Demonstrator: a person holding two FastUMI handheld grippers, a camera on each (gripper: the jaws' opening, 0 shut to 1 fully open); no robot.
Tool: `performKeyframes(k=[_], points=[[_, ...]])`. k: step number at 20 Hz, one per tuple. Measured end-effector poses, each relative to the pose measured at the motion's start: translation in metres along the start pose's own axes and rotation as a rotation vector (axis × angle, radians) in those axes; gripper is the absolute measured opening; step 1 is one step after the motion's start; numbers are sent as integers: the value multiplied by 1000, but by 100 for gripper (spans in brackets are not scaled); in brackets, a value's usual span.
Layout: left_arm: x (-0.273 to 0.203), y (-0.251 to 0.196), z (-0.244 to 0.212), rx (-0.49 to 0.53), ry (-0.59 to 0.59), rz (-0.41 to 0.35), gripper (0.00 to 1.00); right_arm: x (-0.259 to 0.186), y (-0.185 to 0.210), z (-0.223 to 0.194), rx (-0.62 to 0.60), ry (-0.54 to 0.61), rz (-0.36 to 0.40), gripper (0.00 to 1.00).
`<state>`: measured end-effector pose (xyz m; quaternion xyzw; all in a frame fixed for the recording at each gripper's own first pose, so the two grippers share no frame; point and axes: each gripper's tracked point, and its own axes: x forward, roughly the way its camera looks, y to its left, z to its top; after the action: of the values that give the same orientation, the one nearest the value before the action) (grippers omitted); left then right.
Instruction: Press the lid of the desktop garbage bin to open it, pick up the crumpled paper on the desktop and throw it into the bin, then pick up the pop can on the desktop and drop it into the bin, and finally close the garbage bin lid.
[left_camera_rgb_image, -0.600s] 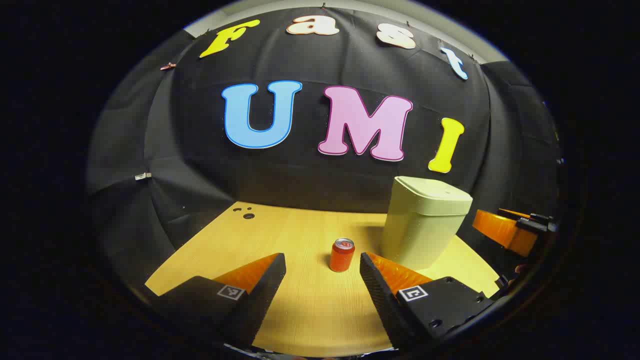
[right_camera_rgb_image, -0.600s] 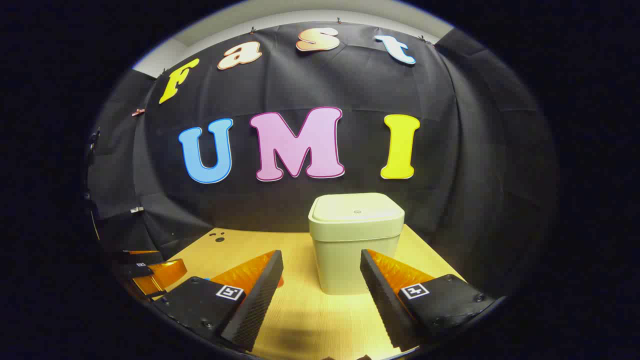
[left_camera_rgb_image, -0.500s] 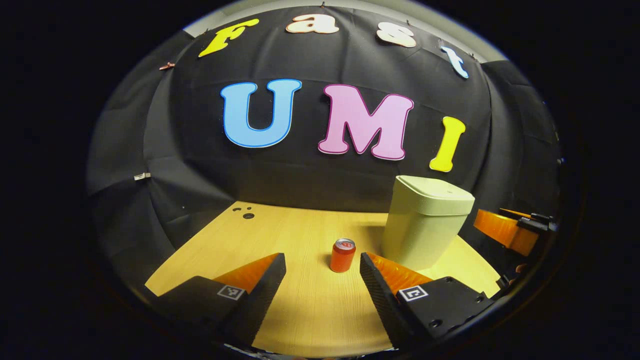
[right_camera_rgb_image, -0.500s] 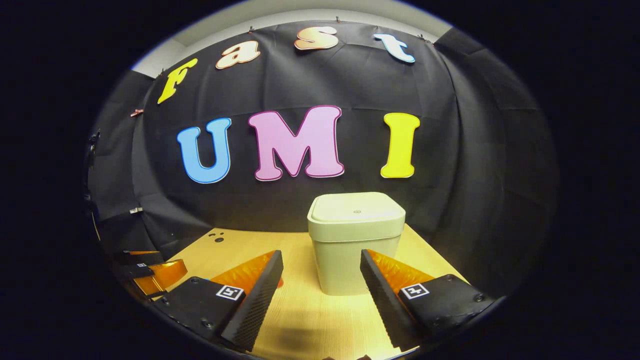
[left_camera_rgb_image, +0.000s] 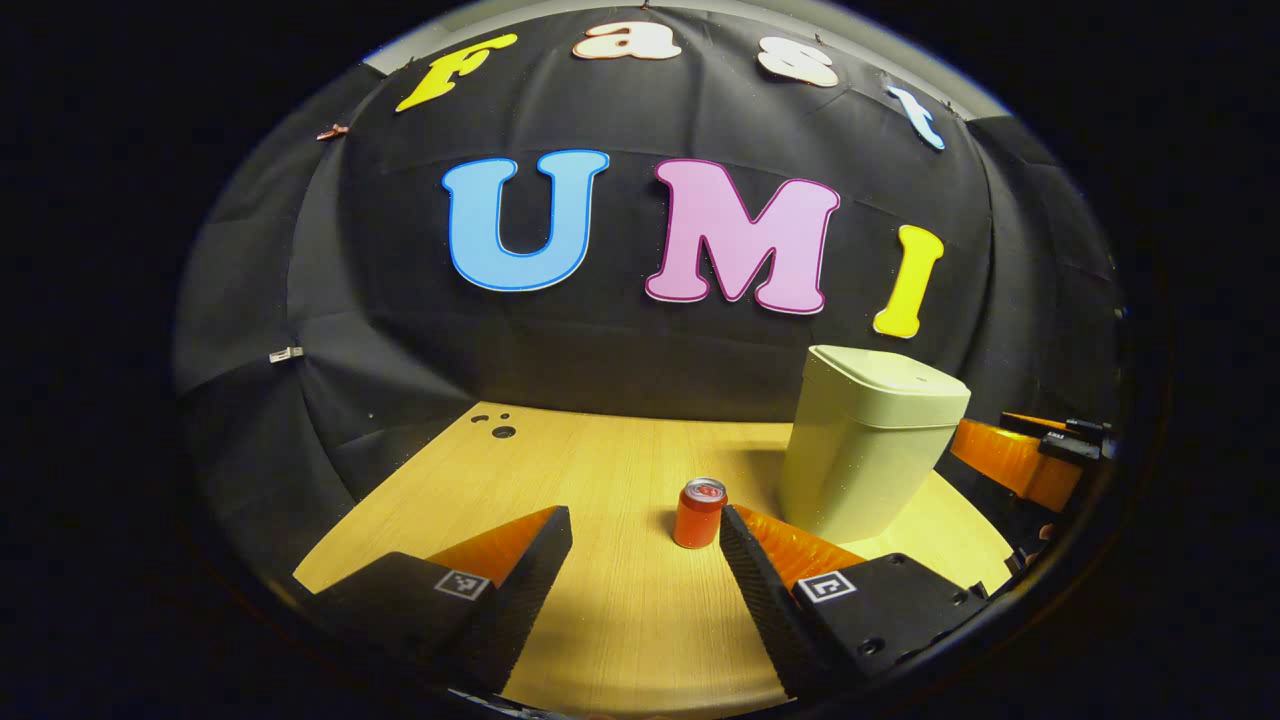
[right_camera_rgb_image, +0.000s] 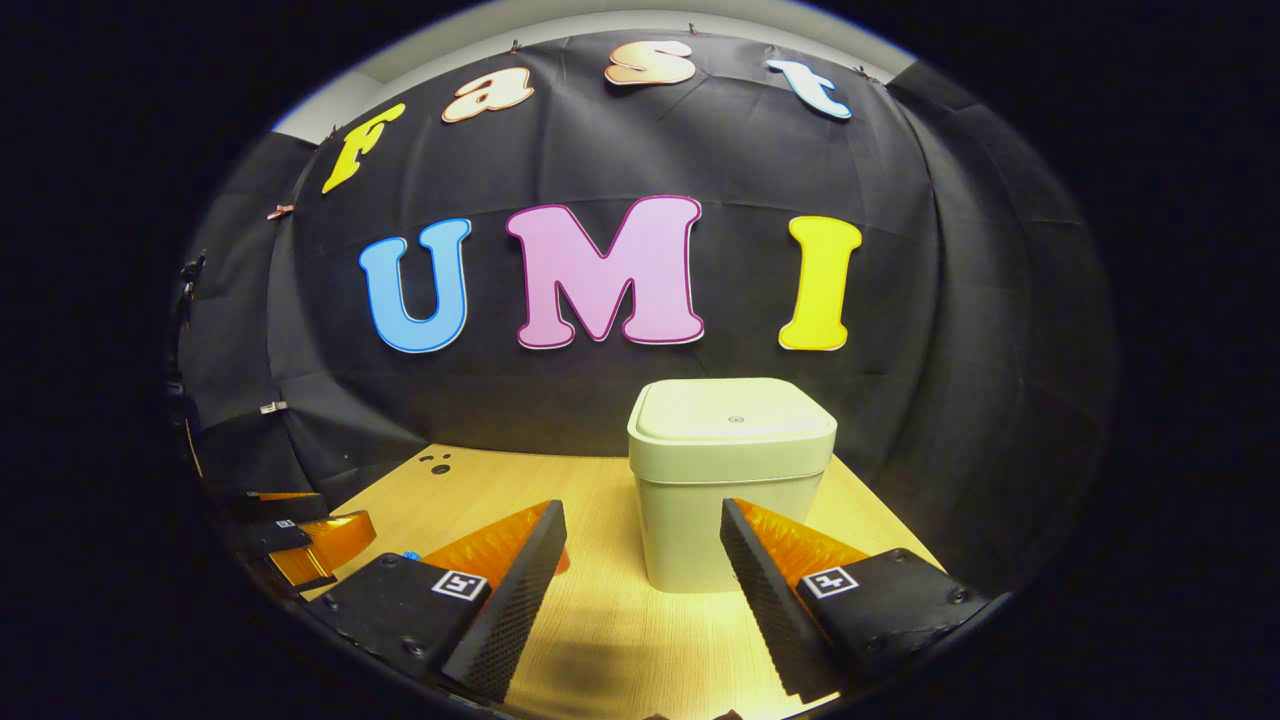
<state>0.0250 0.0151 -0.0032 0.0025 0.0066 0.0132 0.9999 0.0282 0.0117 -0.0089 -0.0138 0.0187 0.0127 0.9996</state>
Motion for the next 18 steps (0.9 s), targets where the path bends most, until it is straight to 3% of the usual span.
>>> performKeyframes(k=[18], points=[[31, 4, -7, -1, 33, -27, 96, 25, 1, -7, -12, 37, -25, 98]])
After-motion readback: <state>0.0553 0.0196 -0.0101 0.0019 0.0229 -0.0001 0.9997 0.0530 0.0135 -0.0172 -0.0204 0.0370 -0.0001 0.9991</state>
